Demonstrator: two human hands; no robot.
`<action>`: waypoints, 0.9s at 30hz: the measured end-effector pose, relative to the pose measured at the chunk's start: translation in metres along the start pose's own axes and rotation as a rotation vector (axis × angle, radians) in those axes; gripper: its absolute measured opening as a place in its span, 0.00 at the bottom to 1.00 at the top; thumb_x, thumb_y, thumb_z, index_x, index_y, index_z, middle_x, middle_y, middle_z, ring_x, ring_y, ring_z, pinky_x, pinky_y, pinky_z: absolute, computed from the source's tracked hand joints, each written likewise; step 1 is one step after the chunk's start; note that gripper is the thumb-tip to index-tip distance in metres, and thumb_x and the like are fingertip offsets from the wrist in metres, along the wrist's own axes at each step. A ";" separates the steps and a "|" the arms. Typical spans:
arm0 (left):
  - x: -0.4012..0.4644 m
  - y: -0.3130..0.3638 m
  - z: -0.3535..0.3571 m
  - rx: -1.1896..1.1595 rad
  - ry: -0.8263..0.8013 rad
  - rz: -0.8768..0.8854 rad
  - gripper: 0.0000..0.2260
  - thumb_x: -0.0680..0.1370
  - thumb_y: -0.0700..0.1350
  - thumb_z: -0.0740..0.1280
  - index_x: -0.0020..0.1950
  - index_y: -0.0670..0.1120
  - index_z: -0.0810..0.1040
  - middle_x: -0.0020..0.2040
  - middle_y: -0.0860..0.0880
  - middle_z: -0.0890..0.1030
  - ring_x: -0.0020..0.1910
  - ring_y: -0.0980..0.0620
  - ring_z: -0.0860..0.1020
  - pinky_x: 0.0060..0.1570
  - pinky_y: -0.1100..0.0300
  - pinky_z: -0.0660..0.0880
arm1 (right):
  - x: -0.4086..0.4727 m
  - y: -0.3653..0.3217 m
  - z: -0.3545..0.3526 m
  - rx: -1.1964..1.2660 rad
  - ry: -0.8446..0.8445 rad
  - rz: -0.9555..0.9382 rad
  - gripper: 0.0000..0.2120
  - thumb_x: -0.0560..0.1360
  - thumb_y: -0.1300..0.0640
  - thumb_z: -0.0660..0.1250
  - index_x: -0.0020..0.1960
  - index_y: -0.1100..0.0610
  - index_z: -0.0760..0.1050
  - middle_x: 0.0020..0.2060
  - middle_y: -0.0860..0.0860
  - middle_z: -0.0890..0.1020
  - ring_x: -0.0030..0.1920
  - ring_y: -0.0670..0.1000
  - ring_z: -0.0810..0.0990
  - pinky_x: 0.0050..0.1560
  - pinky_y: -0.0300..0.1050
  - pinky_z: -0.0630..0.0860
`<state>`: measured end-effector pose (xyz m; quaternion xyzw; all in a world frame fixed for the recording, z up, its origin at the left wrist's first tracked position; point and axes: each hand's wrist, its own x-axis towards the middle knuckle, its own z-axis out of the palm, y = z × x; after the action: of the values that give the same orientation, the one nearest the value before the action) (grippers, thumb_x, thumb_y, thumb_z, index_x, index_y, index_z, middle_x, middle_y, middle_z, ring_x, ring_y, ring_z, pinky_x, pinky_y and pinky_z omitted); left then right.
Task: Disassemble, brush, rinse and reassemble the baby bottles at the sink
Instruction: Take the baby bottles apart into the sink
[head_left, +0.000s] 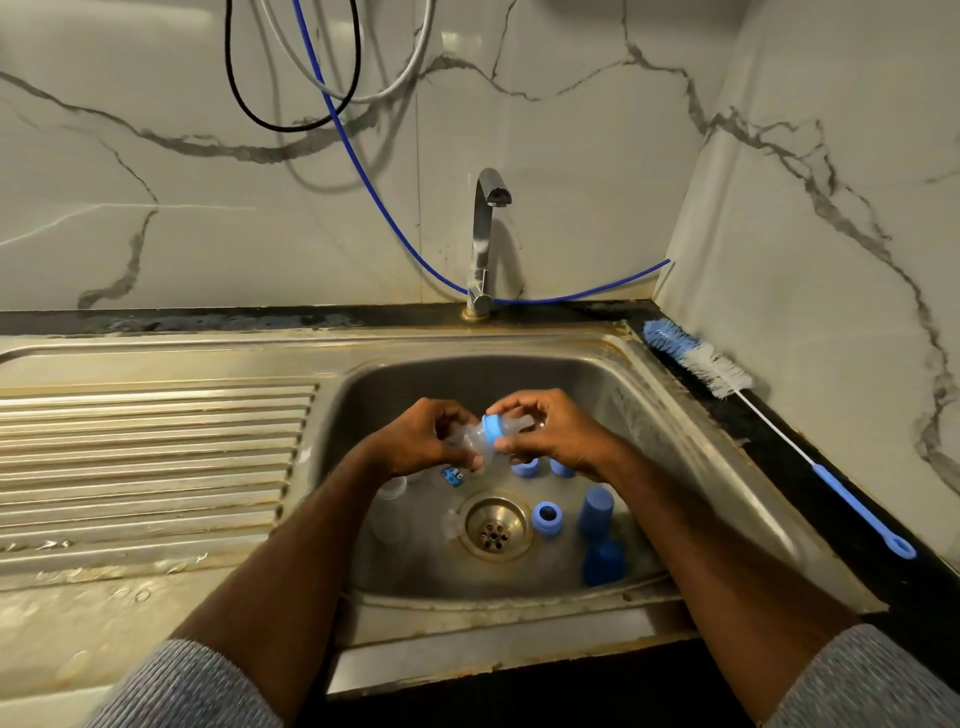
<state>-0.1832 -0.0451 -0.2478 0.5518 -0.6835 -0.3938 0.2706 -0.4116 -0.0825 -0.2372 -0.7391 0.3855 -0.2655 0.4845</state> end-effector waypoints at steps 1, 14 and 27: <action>-0.002 0.000 -0.001 0.009 0.020 -0.002 0.22 0.69 0.44 0.80 0.60 0.48 0.79 0.55 0.48 0.82 0.53 0.49 0.83 0.56 0.48 0.82 | 0.001 -0.001 -0.003 -0.015 0.020 -0.053 0.20 0.68 0.69 0.77 0.57 0.56 0.81 0.53 0.51 0.84 0.55 0.50 0.83 0.49 0.46 0.83; -0.053 0.014 -0.008 0.327 0.044 0.063 0.20 0.65 0.45 0.82 0.53 0.48 0.79 0.50 0.52 0.82 0.49 0.54 0.82 0.51 0.55 0.81 | 0.003 0.013 -0.015 -0.129 0.059 -0.029 0.20 0.67 0.70 0.78 0.55 0.54 0.81 0.50 0.57 0.82 0.48 0.55 0.83 0.42 0.52 0.85; -0.084 0.012 0.007 0.909 -0.160 -0.179 0.25 0.67 0.54 0.80 0.61 0.56 0.75 0.59 0.53 0.78 0.58 0.52 0.74 0.56 0.56 0.68 | -0.010 0.006 0.002 -0.378 -0.065 -0.033 0.20 0.65 0.59 0.82 0.54 0.49 0.83 0.46 0.47 0.81 0.48 0.48 0.82 0.42 0.40 0.78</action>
<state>-0.1747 0.0388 -0.2358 0.6390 -0.7552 -0.1177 -0.0870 -0.4177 -0.0749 -0.2435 -0.8312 0.4004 -0.1722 0.3450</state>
